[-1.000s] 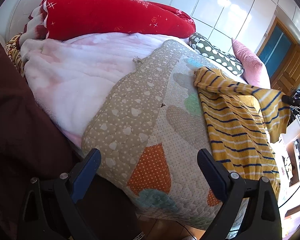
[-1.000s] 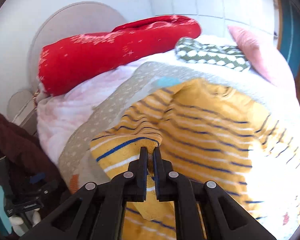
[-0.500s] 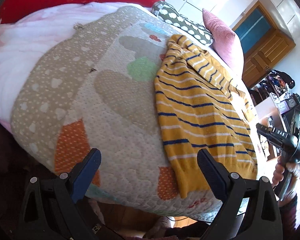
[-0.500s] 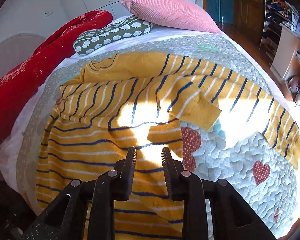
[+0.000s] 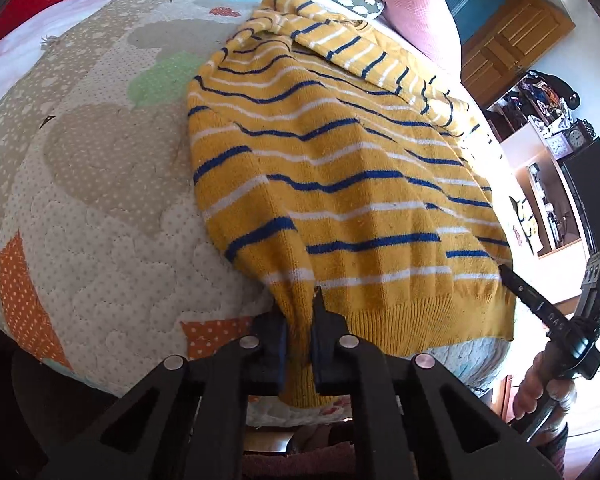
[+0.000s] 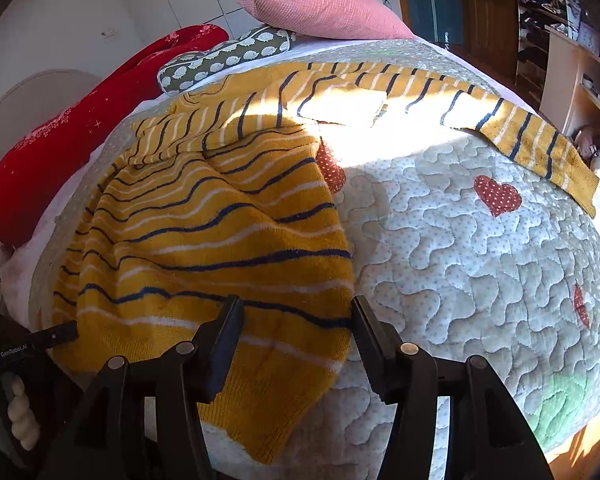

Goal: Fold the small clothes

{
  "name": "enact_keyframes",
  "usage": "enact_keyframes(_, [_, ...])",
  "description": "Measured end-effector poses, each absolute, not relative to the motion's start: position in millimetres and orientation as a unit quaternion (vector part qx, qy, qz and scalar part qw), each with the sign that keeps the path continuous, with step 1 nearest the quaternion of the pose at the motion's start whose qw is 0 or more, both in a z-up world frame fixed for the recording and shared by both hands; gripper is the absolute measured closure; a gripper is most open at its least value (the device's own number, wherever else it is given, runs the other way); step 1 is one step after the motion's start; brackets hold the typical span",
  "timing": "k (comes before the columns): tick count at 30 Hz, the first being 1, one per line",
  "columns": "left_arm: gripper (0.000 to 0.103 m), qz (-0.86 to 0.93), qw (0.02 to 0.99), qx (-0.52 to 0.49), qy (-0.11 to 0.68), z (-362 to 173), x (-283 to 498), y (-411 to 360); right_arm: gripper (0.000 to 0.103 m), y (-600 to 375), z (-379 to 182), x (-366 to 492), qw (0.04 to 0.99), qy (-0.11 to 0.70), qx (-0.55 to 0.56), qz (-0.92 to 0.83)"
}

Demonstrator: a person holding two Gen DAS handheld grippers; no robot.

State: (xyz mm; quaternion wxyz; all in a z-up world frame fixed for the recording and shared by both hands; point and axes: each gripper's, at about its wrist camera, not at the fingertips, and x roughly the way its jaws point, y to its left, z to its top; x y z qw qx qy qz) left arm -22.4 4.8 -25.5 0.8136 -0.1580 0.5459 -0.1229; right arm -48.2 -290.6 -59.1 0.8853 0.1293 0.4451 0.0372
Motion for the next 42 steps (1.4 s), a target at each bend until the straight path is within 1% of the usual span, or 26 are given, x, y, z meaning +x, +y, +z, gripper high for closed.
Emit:
enact_keyframes(1, [0.095,-0.120,0.817,-0.159,0.541,-19.3,-23.3,8.9,0.064,-288.7,-61.1,-47.2,0.883,0.448,0.132,0.040])
enact_keyframes(2, [0.095,-0.115,0.823,-0.155,0.535,-12.1,-25.9,13.1,0.089,-288.5,-60.7,-47.6,0.880,0.452,0.138,0.048])
enact_keyframes(3, [0.095,-0.110,0.828,-0.149,0.529,-4.8,-29.8,17.5,0.094,-289.5,-58.6,-49.0,0.875,0.454,0.154,0.065])
enact_keyframes(5, [0.095,-0.100,0.838,-0.137,0.519,8.1,-39.2,27.8,0.095,-291.1,-52.8,-55.8,0.866,0.457,0.180,0.095])
enact_keyframes(8, [0.095,-0.078,0.844,-0.121,0.516,11.5,-51.3,39.4,0.095,-290.4,-52.8,-71.5,0.860,0.461,0.192,0.108])
enact_keyframes(11, [0.093,-0.065,0.829,-0.129,0.541,-8.8,-50.9,48.3,0.094,-293.6,-67.6,-81.4,0.856,0.468,0.196,0.100])
enact_keyframes(12, [0.091,-0.064,0.823,-0.135,0.549,-15.6,-50.7,51.8,0.089,-297.4,-70.0,-82.5,0.855,0.466,0.203,0.100])
enact_keyframes(14, [0.086,-0.068,0.819,-0.147,0.550,-18.5,-55.6,61.5,0.085,-307.1,-66.8,-81.5,0.849,0.466,0.231,0.099])
enact_keyframes(16, [0.083,-0.072,0.829,-0.148,0.535,-11.5,-61.2,68.3,0.082,-315.9,-54.4,-78.6,0.858,0.451,0.232,0.083])
enact_keyframes(18, [0.079,-0.069,0.841,-0.140,0.517,-0.4,-65.2,74.0,0.072,-325.2,-38.1,-71.7,0.872,0.431,0.222,0.065])
enact_keyframes(20, [0.076,-0.070,0.848,-0.145,0.505,10.8,-63.5,78.9,0.069,-333.3,-26.2,-58.1,0.879,0.417,0.225,0.056])
enact_keyframes(22, [0.072,-0.076,0.854,-0.149,0.492,22.7,-51.7,81.0,0.069,-335.9,-17.6,-40.2,0.881,0.408,0.232,0.056])
enact_keyframes(25, [0.062,-0.076,0.868,-0.133,0.472,41.3,-15.0,71.8,0.069,-332.1,-11.6,-14.0,0.884,0.402,0.233,0.056])
enact_keyframes(27, [0.046,-0.069,0.882,-0.110,0.454,52.9,21.0,62.4,0.067,-324.7,-12.8,0.5,0.881,0.402,0.240,0.064])
enact_keyframes(29, [0.043,-0.069,0.889,-0.093,0.442,58.2,67.4,51.5,0.066,-316.9,-17.9,11.5,0.876,0.406,0.251,0.077])
enact_keyframes(31, [0.043,-0.076,0.889,-0.073,0.446,55.8,120.4,37.3,0.066,-310.3,-25.2,17.4,0.872,0.414,0.249,0.083])
enact_keyframes(35, [0.039,-0.085,0.870,-0.024,0.485,28.9,221.5,8.1,0.066,-311.0,-36.3,19.5,0.868,0.428,0.242,0.074])
enact_keyframes(38, [0.039,-0.079,0.849,-0.022,0.521,0.3,273.4,-4.7,0.066,-322.2,-40.1,18.5,0.867,0.435,0.238,0.059])
enact_keyframes(39, [0.054,-0.090,0.840,-0.036,0.534,-5.3,284.0,-7.3,0.066,-325.0,-39.5,18.8,0.868,0.436,0.232,0.052])
enact_keyframes(41, [0.091,-0.086,0.828,-0.033,0.553,-9.8,296.6,-10.7,0.066,-332.5,-36.9,21.0,0.872,0.437,0.218,0.039])
enact_keyframes(42, [0.091,-0.075,0.830,-0.033,0.552,-8.6,301.2,-6.4,0.066,-335.5,-35.0,23.6,0.873,0.438,0.213,0.033])
